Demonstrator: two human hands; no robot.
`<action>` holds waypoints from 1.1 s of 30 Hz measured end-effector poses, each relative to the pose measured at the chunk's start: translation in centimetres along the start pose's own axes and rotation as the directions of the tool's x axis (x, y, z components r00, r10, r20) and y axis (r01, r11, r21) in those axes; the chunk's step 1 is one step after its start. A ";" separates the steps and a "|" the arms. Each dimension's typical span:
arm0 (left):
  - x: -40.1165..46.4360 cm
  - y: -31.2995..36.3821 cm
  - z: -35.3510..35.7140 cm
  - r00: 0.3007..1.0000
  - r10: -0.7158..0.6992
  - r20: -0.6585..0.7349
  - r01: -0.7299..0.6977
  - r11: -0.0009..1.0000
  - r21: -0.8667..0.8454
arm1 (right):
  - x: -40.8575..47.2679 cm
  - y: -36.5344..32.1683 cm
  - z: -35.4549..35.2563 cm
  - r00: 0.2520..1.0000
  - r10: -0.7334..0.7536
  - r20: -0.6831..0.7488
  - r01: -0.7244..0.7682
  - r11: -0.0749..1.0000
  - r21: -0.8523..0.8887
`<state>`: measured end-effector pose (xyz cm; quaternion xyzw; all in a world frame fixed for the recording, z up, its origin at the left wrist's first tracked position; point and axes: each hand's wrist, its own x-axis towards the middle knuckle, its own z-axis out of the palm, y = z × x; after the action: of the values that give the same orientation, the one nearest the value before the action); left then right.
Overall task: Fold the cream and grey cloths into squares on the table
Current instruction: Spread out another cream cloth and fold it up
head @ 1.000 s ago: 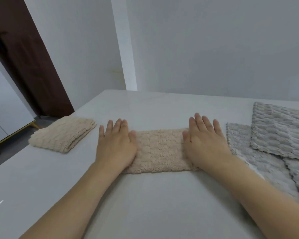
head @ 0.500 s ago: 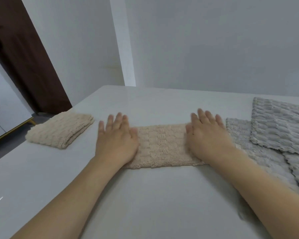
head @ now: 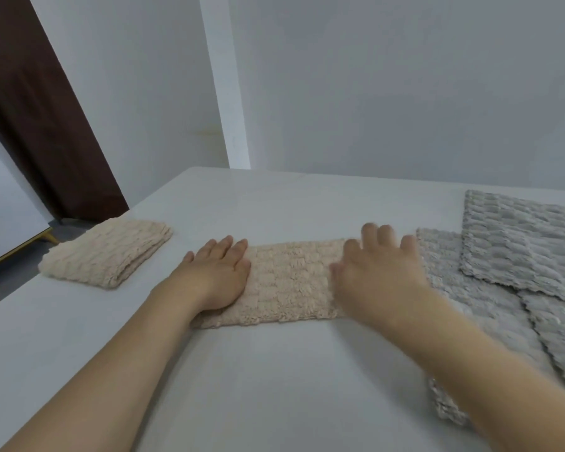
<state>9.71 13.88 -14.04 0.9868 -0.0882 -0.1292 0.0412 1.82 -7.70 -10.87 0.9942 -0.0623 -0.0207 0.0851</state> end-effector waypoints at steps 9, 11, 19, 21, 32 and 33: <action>-3.0 4.6 -3.6 0.976 -0.049 0.212 0.022 0.991 0.129 | 2.9 3.1 1.8 0.997 -0.053 0.058 0.045 0.990 0.136; -4.5 6.1 -4.2 0.957 -0.023 0.288 -0.027 0.986 0.167 | 3.6 3.9 2.1 0.998 -0.016 -0.068 0.022 0.996 0.088; -7.8 8.1 -3.8 0.939 0.216 0.269 -0.297 0.903 0.311 | 3.9 2.7 4.2 0.985 -0.164 0.049 0.135 0.919 0.372; -7.2 8.3 -2.4 0.939 0.259 0.228 -0.324 0.888 0.326 | 4.5 3.4 4.5 0.984 -0.175 0.029 0.152 0.916 0.371; -7.3 9.3 -3.9 0.884 0.411 0.224 -0.460 0.850 0.257 | 4.8 3.2 4.2 0.976 -0.219 0.009 0.196 0.890 0.412; -7.8 9.9 -3.9 0.853 0.427 0.300 -0.494 0.846 0.202 | 4.6 2.9 3.9 0.962 -0.272 0.011 0.240 0.869 0.432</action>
<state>1.67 5.87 -7.32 0.9087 -0.3452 -0.2223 -0.0758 5.84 -11.74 -14.34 0.9866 0.0641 -0.0533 -0.1400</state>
